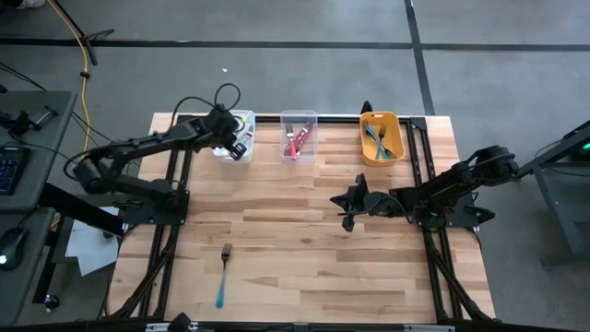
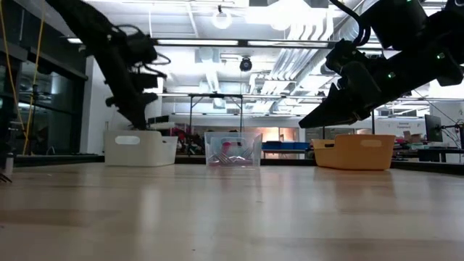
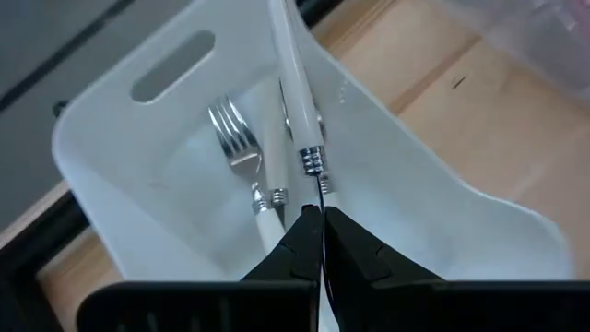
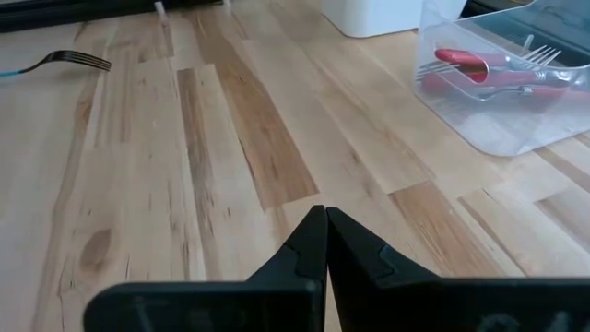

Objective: Sort silverware by color (type)
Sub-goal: Put the white fork into the white bin, then put the blue fork into the yellow bin

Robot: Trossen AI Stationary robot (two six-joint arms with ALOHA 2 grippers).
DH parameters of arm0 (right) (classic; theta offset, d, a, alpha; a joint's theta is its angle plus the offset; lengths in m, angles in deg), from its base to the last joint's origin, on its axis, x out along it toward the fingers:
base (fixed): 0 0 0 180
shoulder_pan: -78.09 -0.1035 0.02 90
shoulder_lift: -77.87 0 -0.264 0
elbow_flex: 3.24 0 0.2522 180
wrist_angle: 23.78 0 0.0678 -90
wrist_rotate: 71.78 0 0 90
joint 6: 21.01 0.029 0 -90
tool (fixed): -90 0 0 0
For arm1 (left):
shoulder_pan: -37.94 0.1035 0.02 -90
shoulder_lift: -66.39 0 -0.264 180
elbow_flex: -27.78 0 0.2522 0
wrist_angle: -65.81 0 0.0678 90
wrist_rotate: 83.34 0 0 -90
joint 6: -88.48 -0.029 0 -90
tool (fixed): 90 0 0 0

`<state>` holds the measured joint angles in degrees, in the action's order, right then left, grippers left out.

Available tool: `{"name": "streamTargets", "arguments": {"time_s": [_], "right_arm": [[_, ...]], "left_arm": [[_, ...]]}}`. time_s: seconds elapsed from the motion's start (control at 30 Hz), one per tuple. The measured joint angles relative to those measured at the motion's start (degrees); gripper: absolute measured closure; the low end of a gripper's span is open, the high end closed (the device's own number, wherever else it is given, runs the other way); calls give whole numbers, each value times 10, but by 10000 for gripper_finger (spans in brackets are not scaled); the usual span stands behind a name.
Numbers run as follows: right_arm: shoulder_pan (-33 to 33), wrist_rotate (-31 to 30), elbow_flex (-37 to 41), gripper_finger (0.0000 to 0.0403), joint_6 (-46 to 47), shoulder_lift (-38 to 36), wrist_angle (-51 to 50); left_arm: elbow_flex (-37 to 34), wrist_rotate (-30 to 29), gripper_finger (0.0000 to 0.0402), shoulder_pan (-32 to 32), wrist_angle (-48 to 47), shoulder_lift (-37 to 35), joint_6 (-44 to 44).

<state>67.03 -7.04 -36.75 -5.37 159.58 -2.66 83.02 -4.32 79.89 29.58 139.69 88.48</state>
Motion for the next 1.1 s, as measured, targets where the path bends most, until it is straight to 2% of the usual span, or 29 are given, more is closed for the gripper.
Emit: {"name": "streamTargets", "arguments": {"time_s": [0.23,0.43,0.8,0.93,1.1], "right_arm": [[-8,0,0,402,-1,0,-1],[-10,0,0,402,-1,0,-1],[-10,0,0,402,-7,0,-4],[-9,0,0,402,-27,0,-4],[1,2,0,402,-45,0,-4]], "left_arm": [[0,6,401,20,23,67,-21],[0,6,388,15,42,76,-24],[0,6,327,-5,32,42,-35],[0,-7,330,-38,28,9,-47],[0,-18,358,-105,14,-41,-46]]}}
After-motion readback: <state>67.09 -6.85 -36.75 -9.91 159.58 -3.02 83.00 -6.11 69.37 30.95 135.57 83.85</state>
